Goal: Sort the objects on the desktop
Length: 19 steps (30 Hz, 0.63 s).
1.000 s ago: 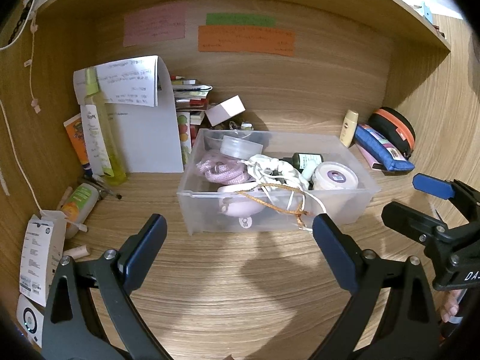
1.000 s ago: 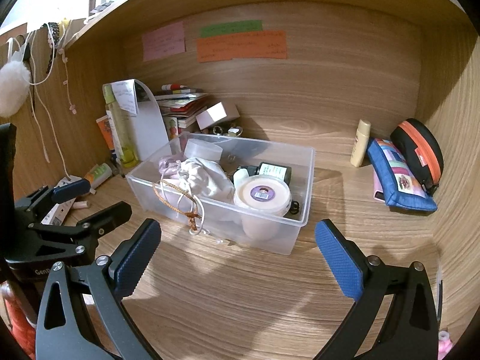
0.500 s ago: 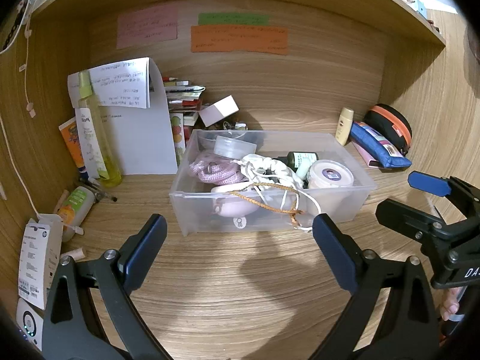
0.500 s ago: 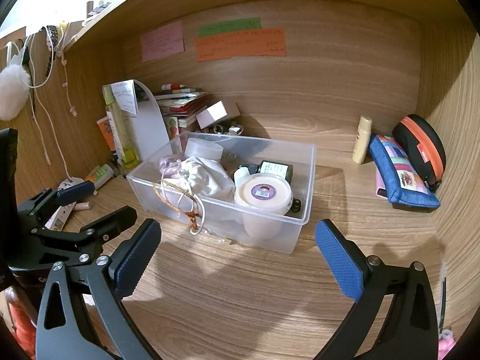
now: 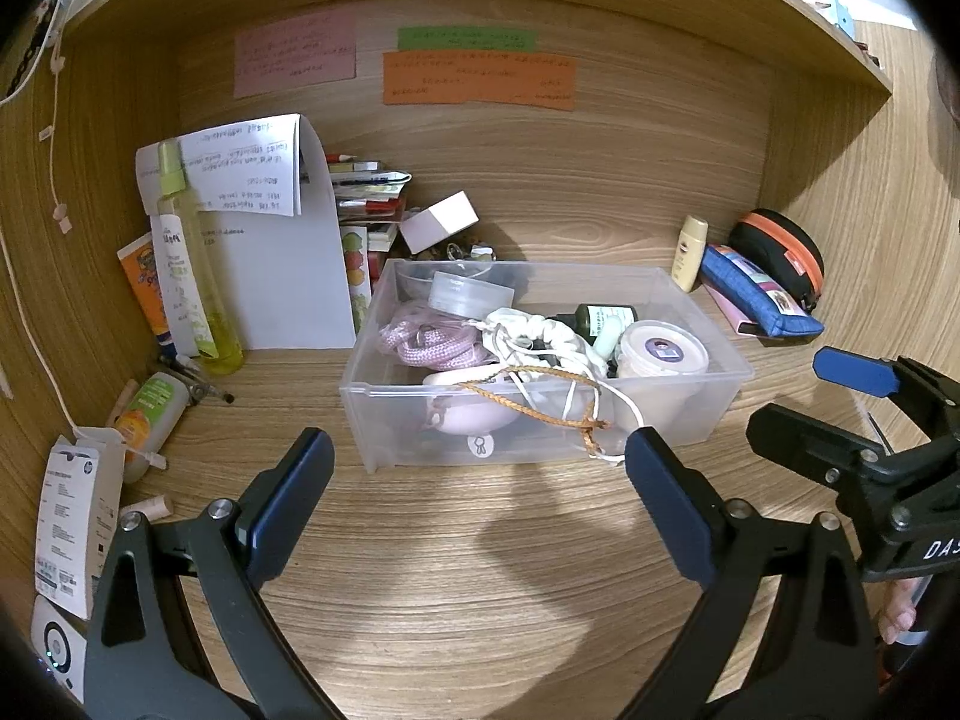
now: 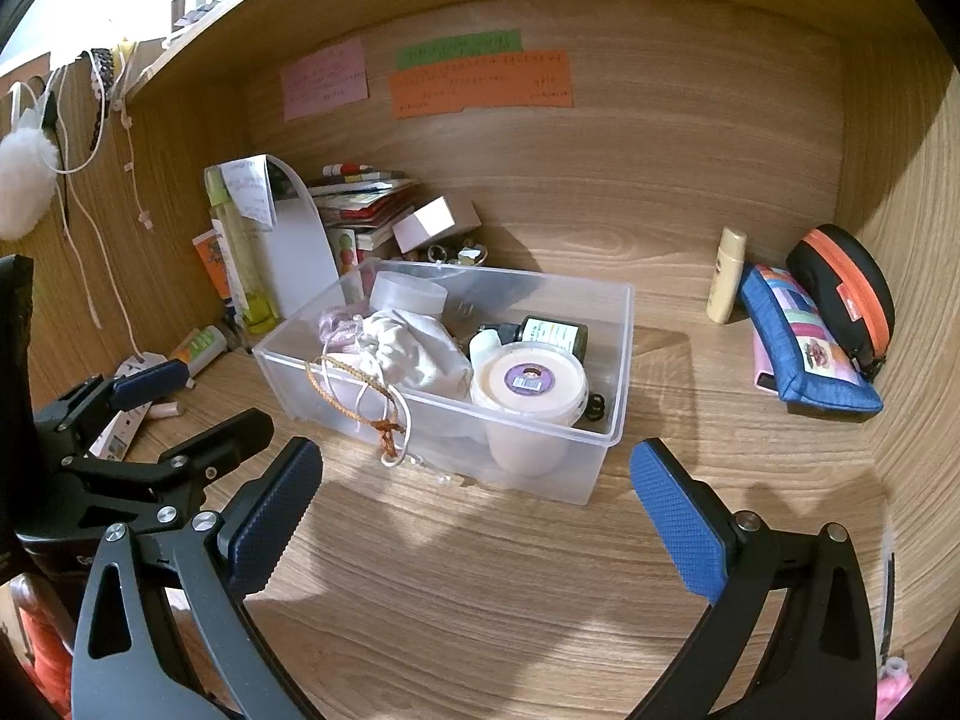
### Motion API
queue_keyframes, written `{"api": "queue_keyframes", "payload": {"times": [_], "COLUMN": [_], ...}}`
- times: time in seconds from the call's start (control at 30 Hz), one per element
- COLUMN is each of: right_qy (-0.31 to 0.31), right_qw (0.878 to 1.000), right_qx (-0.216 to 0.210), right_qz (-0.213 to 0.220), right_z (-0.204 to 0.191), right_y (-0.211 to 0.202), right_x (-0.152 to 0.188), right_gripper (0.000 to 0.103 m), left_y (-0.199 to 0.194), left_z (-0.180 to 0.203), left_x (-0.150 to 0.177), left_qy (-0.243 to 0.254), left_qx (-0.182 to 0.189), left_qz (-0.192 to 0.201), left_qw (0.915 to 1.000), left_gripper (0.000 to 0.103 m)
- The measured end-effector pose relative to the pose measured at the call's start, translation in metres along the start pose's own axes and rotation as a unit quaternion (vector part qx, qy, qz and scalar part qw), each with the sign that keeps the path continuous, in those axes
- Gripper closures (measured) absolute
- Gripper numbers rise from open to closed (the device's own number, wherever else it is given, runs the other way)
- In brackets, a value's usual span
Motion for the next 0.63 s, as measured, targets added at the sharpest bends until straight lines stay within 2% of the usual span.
{"api": "queue_keyframes", "payload": {"times": [0.63], "right_qy": [-0.001], "right_qw": [1.000], "right_qx": [0.000], "right_qz": [-0.006], "right_z": [0.0011], "right_y": [0.0044], "right_x": [0.0014], "right_gripper": [0.000], "left_y": [-0.0016], "left_z": [-0.0022], "left_x": [-0.0047], "left_qy": [0.005], "left_qx": [-0.014], "left_qz": [0.014], "left_qw": [0.9998], "left_gripper": [0.004]}}
Point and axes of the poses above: each gripper's, at about its wrist camera, not at the fingertips, and y roughly the way its jaws point, z to its right, x to its underside, the point moved 9 cm from there along y, roughly the way its jaws point, and after that the axes turned 10 degrees about -z, right-handed, at the moved point
